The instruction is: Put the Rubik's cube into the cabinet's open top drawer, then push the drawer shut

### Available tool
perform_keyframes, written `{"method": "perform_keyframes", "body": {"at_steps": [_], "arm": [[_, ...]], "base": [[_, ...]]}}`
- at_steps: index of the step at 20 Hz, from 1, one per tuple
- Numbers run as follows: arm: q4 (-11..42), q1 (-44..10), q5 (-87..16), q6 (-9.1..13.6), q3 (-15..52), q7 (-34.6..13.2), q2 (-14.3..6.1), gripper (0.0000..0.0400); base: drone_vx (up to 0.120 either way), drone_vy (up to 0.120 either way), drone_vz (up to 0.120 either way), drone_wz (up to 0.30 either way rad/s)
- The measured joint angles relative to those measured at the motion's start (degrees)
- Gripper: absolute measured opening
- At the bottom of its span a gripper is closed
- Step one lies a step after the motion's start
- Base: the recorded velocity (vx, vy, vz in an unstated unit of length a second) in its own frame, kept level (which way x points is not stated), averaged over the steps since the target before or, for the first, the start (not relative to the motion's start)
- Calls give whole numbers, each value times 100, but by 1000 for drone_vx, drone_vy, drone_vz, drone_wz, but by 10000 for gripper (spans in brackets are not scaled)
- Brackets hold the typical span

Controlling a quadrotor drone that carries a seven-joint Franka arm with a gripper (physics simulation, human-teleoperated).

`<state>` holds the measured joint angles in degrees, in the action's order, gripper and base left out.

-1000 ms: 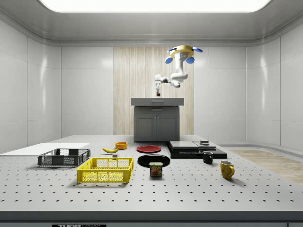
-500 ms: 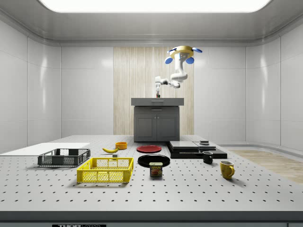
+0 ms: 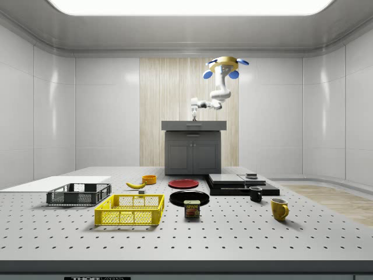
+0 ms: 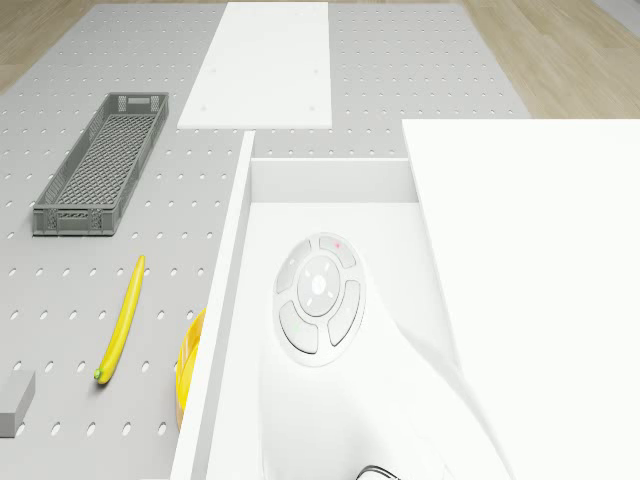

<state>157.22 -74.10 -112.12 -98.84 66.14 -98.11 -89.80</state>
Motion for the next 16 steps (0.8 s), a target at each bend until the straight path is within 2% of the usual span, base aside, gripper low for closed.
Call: {"method": "perform_keyframes", "body": {"at_steps": [10, 13, 16], "arm": [[-297, -137, -588, -167, -595, 18, 193, 325], [-335, -138, -666, -163, -664, 32, 245, 361], [-284, -90, -612, -92, -589, 49, 265, 382]], "base": [[0, 0, 0, 0], [0, 0, 0, 0], [0, 0, 0, 0]]}}
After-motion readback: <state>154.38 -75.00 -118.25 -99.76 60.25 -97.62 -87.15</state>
